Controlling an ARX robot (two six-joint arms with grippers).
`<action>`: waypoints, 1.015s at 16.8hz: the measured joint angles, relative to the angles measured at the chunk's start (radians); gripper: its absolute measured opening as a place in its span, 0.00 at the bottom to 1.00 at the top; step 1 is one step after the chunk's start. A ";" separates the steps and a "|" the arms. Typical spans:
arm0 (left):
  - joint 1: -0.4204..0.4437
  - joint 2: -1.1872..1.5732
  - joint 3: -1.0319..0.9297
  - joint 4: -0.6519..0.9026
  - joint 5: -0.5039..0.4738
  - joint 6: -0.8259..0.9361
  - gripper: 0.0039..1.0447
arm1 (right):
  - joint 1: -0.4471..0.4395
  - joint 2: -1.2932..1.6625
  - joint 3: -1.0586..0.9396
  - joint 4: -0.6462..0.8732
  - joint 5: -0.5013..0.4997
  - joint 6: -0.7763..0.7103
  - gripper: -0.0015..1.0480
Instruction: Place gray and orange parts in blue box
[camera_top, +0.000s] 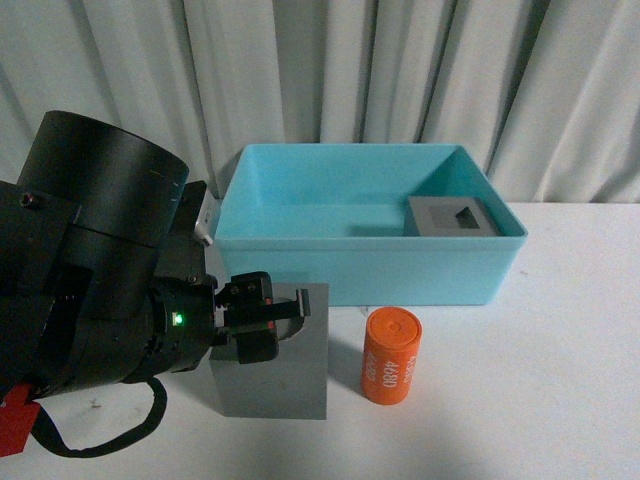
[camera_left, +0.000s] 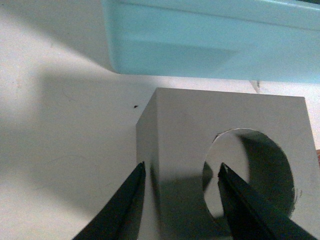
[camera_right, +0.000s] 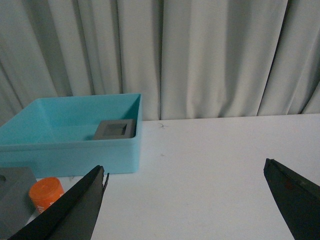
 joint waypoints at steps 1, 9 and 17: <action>-0.002 0.000 0.003 0.000 -0.004 -0.003 0.36 | 0.000 0.000 0.000 0.000 0.000 0.000 0.94; 0.141 -0.404 0.030 -0.241 -0.063 -0.080 0.19 | 0.000 0.000 0.000 0.000 0.000 0.000 0.94; 0.103 -0.188 0.306 -0.218 -0.071 -0.048 0.19 | 0.000 0.000 0.000 0.000 0.000 0.000 0.94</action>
